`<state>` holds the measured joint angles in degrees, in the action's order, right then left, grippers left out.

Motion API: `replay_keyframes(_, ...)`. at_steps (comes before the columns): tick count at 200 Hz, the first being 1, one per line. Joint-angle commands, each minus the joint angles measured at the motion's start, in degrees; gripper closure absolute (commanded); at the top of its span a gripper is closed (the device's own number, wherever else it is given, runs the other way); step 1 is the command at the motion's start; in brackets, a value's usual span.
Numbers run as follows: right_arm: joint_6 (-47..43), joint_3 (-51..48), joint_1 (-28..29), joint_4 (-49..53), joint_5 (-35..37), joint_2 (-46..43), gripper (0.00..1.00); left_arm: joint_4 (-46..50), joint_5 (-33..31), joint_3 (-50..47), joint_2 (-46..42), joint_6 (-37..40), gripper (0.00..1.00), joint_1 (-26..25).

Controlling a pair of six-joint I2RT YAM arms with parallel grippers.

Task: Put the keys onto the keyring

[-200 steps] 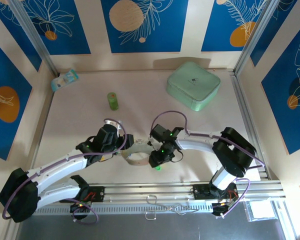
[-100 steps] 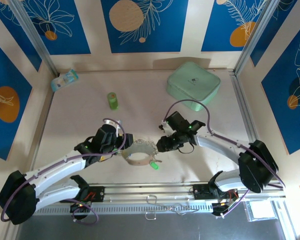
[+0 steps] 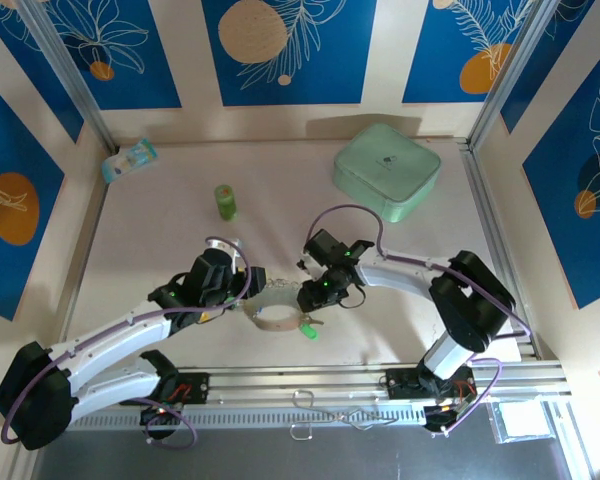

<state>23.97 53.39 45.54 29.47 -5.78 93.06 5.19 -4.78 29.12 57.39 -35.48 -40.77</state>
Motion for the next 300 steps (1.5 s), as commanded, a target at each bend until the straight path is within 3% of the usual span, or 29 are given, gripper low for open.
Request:
replay_keyframes(1, -1.50, 1.77, 0.02, -1.00, 0.69, 1.74, 0.60, 0.75, -0.94, 0.56, -0.09, 0.98, 0.35, -0.08)
replay_keyframes(74, -4.32, 2.98, 1.65, -0.72, 4.34, 4.21, 0.57, 0.56, -0.59, 1.46, 1.49, 1.06, 0.35, -0.05)
replay_keyframes(167, -5.05, 2.60, 1.88, 1.98, 6.63, 2.34, 0.73, 0.69, -0.41, 1.69, 1.85, 1.05, 0.35, -0.10)
replay_keyframes(248, -6.49, 3.98, 1.92, 2.89, 7.98, 3.46, 0.76, 0.94, -0.59, 1.73, 1.50, 1.16, 0.35, -0.09)
replay_keyframes(300, -6.87, 4.36, 2.16, 1.88, 4.99, 4.13, 0.78, 0.86, -0.59, 1.72, 1.63, 1.13, 0.35, -0.09)
